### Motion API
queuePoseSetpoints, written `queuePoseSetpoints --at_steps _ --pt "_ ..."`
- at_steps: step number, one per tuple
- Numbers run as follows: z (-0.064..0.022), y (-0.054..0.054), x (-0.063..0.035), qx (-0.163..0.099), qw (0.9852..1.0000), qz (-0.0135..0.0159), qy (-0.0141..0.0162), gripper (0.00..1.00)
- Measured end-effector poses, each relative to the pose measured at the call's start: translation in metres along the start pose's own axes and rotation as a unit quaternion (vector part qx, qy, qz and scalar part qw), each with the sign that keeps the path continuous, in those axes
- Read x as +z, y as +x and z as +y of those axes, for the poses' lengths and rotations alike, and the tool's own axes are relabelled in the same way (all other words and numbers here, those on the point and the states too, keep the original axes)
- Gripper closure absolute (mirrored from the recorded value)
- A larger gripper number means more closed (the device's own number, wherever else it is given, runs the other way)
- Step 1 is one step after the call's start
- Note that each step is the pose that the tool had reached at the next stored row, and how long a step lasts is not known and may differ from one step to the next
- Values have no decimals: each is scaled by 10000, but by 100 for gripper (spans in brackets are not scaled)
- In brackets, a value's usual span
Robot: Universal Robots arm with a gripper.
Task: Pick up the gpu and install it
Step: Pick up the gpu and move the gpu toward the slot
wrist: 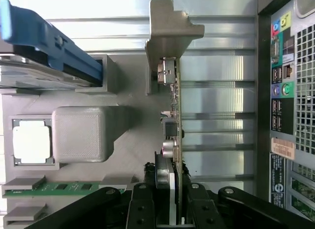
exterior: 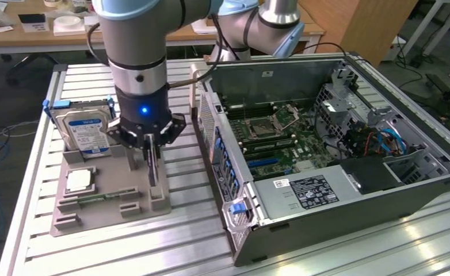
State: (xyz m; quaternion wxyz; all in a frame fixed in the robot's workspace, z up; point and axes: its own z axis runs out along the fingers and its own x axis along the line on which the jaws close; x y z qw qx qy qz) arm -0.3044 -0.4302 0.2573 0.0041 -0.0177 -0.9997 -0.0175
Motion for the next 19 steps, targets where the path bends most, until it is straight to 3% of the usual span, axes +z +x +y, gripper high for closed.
queuePoseSetpoints --at_steps 9,19 --pt "3 1 -83 -130 9999 6 2 72" --pt "14 4 -417 -130 9999 5 17 72"
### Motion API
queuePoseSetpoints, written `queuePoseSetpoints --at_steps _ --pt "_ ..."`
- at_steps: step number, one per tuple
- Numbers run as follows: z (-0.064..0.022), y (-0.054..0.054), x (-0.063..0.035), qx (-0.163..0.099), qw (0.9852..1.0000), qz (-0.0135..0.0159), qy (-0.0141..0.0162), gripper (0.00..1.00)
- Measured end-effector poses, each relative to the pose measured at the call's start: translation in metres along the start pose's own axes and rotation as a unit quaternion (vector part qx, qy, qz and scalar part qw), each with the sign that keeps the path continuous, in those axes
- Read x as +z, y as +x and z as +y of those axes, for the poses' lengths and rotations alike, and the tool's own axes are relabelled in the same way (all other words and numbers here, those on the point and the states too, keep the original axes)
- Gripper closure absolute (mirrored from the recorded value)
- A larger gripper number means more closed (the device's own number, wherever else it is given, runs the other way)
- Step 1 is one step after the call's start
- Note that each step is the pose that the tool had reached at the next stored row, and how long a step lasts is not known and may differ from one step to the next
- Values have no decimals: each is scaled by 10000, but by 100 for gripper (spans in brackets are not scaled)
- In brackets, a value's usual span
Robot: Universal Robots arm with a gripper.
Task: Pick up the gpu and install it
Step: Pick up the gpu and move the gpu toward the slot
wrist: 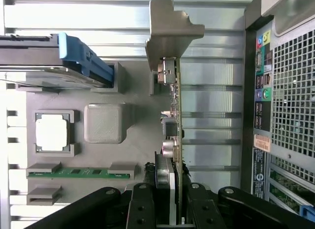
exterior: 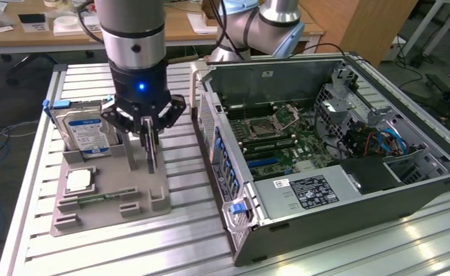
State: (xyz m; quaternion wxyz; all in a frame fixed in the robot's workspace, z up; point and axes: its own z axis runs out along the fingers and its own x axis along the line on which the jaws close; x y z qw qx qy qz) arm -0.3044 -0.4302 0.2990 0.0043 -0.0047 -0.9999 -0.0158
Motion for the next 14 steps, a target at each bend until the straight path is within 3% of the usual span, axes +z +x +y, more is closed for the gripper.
queuePoseSetpoints --at_steps 2,5,6,14 --pt "2 1 -50 1 10000 0 25 72" --pt "3 1 -81 1 9999 -1 141 72" --pt "3 1 -102 2 9999 -1 162 72" --pt "14 4 -440 2 9998 -2 184 72"
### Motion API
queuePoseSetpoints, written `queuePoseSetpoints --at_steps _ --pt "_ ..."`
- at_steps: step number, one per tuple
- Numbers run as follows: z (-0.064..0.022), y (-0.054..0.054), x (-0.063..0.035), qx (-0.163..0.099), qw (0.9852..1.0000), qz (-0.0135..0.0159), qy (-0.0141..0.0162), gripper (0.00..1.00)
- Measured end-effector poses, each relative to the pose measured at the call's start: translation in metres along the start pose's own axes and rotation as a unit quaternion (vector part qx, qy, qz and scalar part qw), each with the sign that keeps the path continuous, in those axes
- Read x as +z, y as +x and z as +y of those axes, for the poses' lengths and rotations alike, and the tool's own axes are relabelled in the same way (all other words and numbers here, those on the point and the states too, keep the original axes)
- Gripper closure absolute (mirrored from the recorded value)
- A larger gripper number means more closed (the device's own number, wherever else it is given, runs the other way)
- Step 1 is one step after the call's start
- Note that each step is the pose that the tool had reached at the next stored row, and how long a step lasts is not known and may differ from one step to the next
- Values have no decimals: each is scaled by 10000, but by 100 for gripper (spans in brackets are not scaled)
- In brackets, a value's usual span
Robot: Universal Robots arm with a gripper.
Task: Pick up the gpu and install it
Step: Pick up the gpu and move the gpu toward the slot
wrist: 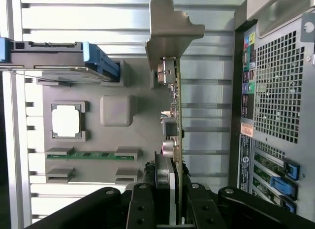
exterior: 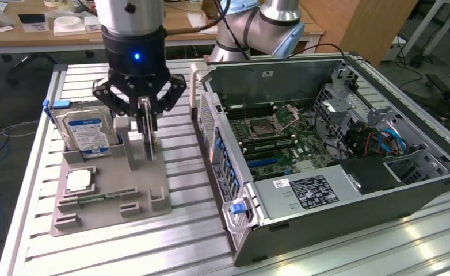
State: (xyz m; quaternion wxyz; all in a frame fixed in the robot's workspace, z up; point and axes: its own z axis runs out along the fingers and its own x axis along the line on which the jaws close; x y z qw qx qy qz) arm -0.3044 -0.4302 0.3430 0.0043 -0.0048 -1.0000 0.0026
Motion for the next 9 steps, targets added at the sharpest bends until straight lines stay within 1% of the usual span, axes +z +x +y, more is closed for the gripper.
queuePoseSetpoints --at_steps 2,6,9 --pt "0 1 -76 0 10000 0 4 72" --pt "-1 2 -228 0 10000 0 29 72" --pt "-2 3 -362 0 10000 0 34 72"
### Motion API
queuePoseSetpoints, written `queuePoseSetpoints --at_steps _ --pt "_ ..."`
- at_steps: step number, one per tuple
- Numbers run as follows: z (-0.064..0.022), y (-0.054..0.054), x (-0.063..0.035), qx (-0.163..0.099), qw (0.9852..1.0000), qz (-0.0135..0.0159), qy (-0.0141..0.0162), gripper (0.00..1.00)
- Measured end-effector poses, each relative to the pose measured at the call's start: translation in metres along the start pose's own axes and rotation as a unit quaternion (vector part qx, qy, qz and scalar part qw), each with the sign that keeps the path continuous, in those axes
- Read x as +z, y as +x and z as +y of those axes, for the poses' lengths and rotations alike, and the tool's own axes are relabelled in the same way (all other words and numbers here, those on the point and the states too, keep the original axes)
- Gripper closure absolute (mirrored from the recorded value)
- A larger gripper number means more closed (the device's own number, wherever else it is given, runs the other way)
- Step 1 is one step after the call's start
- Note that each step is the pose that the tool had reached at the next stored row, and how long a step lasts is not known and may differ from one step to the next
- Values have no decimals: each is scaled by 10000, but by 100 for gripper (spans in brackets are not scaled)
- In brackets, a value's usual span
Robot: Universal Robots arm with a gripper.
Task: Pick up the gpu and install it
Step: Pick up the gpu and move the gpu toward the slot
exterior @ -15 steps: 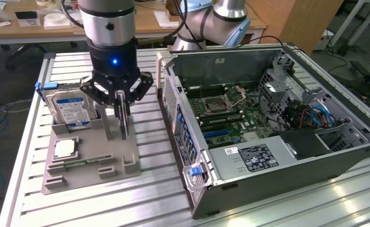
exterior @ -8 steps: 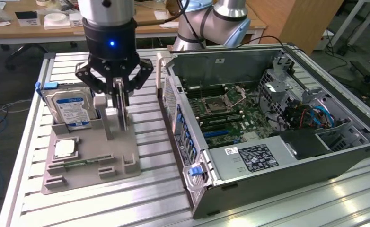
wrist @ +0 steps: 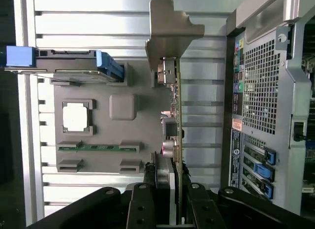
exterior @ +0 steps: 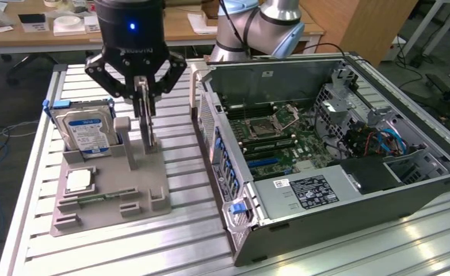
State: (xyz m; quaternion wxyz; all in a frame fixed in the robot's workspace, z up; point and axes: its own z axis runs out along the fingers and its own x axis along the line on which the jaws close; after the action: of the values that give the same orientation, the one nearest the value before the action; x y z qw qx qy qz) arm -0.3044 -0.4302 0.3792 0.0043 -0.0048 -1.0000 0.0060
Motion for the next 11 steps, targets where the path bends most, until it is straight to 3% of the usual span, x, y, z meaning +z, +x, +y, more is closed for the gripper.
queuePoseSetpoints --at_steps 5,6,8,9,11 --pt "-2 2 -188 0 10000 0 -2 72" --pt "-2 3 -194 1 10000 -1 -28 72" --pt "-2 2 -197 -2 9999 1 -144 72" --pt "-2 2 -197 -3 9998 1 -178 72" --pt "-2 2 -197 -3 9998 1 -179 72"
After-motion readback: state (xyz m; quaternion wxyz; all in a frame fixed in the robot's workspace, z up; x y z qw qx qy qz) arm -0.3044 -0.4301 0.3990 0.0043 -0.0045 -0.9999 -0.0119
